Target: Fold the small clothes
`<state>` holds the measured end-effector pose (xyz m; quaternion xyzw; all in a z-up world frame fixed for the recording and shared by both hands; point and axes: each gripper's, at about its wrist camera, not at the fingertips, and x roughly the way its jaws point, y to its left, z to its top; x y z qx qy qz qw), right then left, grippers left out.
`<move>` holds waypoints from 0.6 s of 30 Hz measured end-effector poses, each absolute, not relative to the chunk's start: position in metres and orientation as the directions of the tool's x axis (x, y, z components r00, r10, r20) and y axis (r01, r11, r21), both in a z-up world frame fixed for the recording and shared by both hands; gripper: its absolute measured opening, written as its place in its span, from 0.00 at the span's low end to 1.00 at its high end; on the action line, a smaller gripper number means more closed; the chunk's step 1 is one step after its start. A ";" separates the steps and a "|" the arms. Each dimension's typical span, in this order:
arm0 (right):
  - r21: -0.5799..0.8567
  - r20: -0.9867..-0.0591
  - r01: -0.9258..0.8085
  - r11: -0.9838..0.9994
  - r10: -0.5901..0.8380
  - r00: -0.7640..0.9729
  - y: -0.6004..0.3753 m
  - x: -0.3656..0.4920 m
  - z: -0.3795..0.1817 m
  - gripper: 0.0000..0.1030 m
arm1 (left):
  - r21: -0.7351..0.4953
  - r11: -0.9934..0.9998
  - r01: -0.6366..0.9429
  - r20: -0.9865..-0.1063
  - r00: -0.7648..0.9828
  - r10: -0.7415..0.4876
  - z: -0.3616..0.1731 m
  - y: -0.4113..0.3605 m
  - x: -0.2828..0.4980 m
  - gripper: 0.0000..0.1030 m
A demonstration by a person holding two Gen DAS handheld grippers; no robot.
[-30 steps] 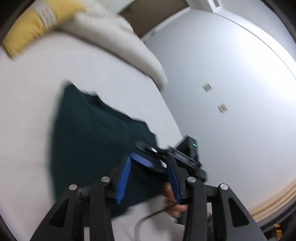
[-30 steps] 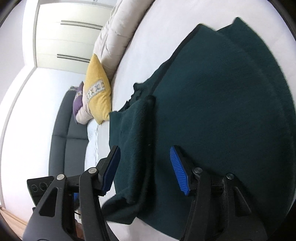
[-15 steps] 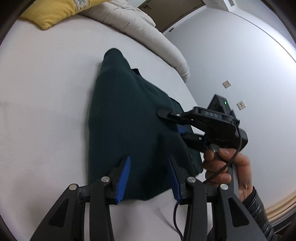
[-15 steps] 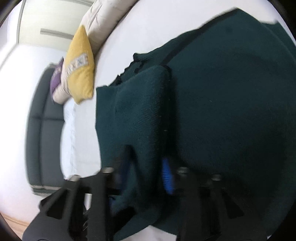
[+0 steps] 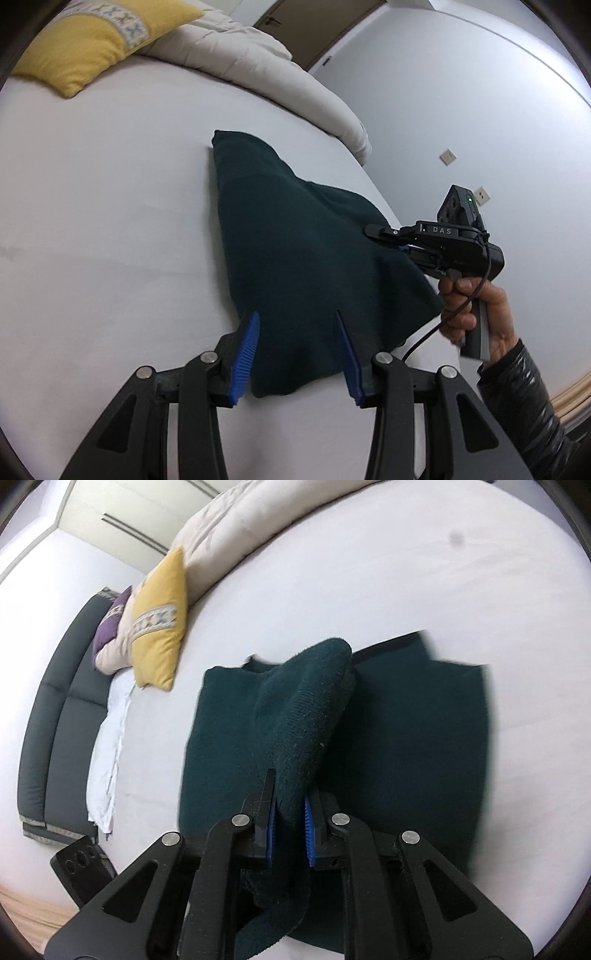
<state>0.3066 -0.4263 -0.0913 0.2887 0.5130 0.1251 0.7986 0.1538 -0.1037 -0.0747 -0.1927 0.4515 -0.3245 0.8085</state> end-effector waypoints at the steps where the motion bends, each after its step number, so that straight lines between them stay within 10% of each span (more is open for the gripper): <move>1: 0.586 -0.751 0.108 0.803 0.488 0.445 -0.437 0.306 -0.093 0.10 | -0.597 0.716 0.361 -0.608 0.378 -0.698 -0.074 -0.110 0.153 0.44; 13: 0.717 -0.667 0.250 0.650 0.536 0.518 -0.512 0.276 -0.151 0.19 | -0.512 0.733 0.449 -0.657 0.346 -0.670 -0.070 -0.136 0.142 0.49; 18: 0.701 -0.664 0.176 0.691 0.542 0.515 -0.503 0.244 -0.115 0.37 | -0.491 0.752 0.440 -0.680 0.347 -0.647 -0.075 -0.140 0.147 0.52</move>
